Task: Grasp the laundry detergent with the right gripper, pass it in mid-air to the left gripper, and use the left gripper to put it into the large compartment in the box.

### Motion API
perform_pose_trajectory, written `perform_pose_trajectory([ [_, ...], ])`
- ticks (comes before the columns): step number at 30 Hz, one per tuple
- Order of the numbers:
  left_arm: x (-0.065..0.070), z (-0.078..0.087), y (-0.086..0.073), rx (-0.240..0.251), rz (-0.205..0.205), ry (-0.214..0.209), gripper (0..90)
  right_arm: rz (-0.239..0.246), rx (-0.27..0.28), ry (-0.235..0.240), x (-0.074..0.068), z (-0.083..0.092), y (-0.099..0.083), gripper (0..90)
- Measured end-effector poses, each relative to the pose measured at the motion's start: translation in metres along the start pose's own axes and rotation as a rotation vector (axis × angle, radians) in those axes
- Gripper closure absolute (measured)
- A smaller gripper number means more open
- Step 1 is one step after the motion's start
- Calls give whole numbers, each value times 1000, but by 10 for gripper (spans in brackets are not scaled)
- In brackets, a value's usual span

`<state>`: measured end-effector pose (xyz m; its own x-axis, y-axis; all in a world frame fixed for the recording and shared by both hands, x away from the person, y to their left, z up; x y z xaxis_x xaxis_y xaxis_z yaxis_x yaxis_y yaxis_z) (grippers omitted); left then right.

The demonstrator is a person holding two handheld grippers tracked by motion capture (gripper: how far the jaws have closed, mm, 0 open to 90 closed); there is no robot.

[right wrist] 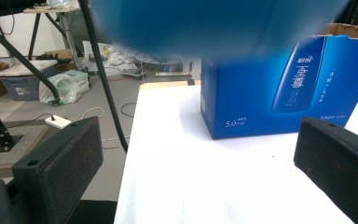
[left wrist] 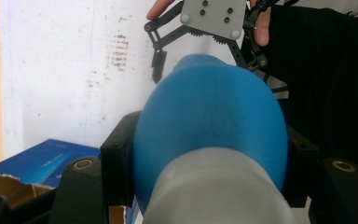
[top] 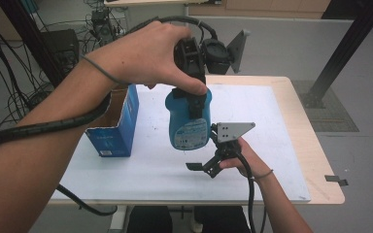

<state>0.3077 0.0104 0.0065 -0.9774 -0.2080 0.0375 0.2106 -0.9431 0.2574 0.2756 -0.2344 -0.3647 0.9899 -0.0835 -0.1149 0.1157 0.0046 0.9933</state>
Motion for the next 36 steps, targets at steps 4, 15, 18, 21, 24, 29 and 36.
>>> perform_pose_trajectory([
  [4, -1, 11, 4, -3, 12, 17, 378, 3, 3, -4, -1, 1, 0, 13],
  [15, -24, 23, -8, 32, 124, 34, 378, 7, 12, -15, -2, 5, 0, 13],
  [18, -35, 22, -14, 31, 184, 48, 378, 8, 15, -17, -2, 6, 0, 13],
  [21, -47, 23, -21, 19, 258, 78, 378, 10, 17, -19, -3, 6, 0, 13],
  [24, -61, 25, -33, 20, 340, 109, 377, 9, 19, -23, -3, 6, -1, 13],
  [29, -87, 30, -59, 34, 469, 141, 377, 6, 19, -25, -4, 6, -1, 13],
  [36, -114, 34, -94, 34, 694, 206, 377, 6, 25, -25, -3, 6, -2, 13],
])
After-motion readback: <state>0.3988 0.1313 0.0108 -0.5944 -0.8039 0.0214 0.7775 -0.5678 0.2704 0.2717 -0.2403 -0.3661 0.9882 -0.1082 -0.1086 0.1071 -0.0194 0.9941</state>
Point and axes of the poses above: each handheld gripper's, and its own axes: z roughly backward along the jaws, y roughly out of its top, x roughly to its right, the point moved 3 cm from there along -z, roughly forward along the jaws, and after that the axes turned 12 degrees about x, right-handed, at the moved point
